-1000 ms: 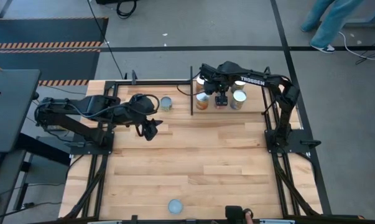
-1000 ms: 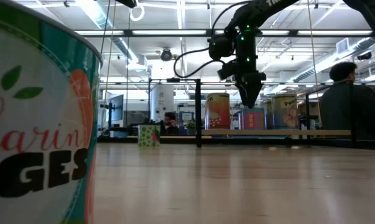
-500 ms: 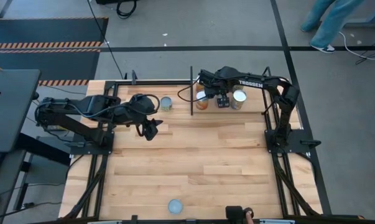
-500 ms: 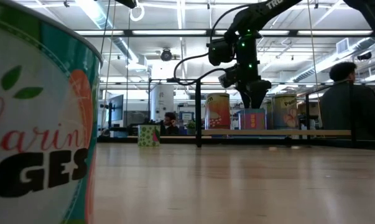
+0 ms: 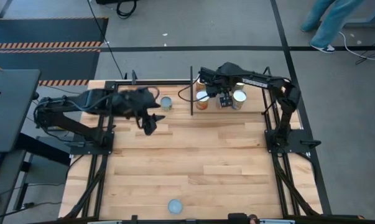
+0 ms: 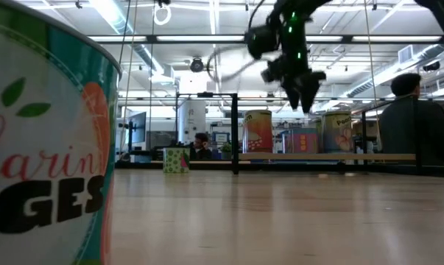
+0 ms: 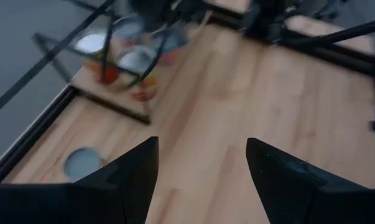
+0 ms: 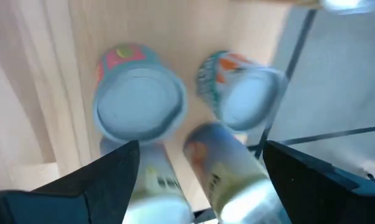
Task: Pick and place cans onto a shelf
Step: Put the small green can on the shelf
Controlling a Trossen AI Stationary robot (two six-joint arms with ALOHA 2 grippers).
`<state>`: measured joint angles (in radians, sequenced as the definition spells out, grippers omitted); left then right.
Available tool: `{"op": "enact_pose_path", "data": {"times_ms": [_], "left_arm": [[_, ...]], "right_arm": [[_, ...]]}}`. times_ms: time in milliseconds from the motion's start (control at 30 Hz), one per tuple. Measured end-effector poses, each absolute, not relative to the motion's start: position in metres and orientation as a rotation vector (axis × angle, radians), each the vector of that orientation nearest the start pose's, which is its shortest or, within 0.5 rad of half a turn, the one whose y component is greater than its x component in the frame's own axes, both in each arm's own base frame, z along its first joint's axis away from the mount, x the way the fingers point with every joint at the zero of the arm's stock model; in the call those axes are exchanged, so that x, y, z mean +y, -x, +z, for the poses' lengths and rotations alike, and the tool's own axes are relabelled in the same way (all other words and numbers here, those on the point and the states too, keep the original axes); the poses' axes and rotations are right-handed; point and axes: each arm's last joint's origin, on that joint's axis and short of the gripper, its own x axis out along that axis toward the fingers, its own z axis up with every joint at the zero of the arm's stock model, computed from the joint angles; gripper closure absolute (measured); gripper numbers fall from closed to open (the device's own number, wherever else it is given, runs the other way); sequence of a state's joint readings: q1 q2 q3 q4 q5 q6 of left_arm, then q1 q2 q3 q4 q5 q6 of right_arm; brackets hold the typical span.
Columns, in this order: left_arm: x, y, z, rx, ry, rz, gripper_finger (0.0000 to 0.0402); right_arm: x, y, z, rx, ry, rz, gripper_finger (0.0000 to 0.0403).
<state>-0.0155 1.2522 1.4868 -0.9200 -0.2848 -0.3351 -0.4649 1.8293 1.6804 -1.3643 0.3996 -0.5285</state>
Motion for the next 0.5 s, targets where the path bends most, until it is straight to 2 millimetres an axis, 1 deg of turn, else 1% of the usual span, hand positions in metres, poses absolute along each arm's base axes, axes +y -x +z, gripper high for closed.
{"op": "enact_pose_path", "data": {"times_ms": [133, 267, 333, 400, 500], "left_arm": [[0.028, -0.234, 0.406, 0.663, 0.18, 0.433, 0.0155], [0.048, -0.233, 0.407, 0.647, 0.136, 0.485, 0.0155], [0.059, -0.232, 0.409, 0.633, 0.123, 0.511, 0.0155], [0.071, -0.236, 0.405, 0.643, 0.124, 0.532, 0.0155], [0.091, -0.242, 0.391, 0.688, 0.156, 0.558, 0.0155]], "right_arm": [[-0.149, -0.294, 0.335, 1.536, 0.344, -0.351, 0.0055], [-0.129, -0.276, 0.384, 1.305, 0.288, -0.45, 0.0055], [-0.115, -0.264, 0.403, 1.169, 0.227, -0.468, 0.0055], [-0.101, -0.253, 0.42, 1.04, 0.165, -0.471, 0.0055], [-0.078, -0.238, 0.438, 0.91, 0.1, -0.467, 0.0055]]}}
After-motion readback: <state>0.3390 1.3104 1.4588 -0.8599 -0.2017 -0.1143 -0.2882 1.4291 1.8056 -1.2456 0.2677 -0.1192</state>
